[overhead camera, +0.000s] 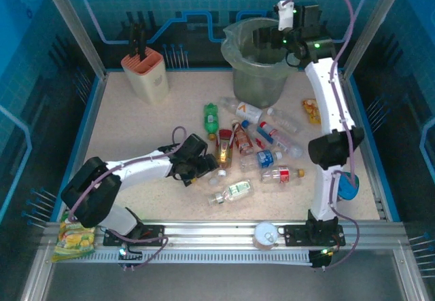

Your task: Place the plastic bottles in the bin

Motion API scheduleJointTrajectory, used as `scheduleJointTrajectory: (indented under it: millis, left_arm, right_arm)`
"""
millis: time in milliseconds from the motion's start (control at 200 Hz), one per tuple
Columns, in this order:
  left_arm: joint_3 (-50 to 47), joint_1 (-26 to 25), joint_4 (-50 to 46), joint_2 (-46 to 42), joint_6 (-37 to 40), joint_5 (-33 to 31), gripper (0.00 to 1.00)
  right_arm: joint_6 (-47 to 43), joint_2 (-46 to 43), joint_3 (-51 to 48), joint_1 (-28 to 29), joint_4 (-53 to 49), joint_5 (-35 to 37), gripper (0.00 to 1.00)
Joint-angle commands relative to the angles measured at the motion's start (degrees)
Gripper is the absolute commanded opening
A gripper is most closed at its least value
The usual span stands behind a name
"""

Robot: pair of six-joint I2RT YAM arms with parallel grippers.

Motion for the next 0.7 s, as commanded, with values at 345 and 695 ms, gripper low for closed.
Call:
scheduleJointTrajectory:
  millis: [345, 695]
  left_arm:
    - [3.68, 0.09, -3.91, -2.27, 3.39, -2.79, 0.52]
    - [9.98, 7.35, -2.06, -9.35, 24.48, 5.32, 0.3]
  right_arm:
    - [5.13, -23.48, -24.68, 1.68, -1.94, -12.72, 0.98]
    - [14.19, -33.56, -40.38, 2.64, -2.78, -22.84, 0.95]
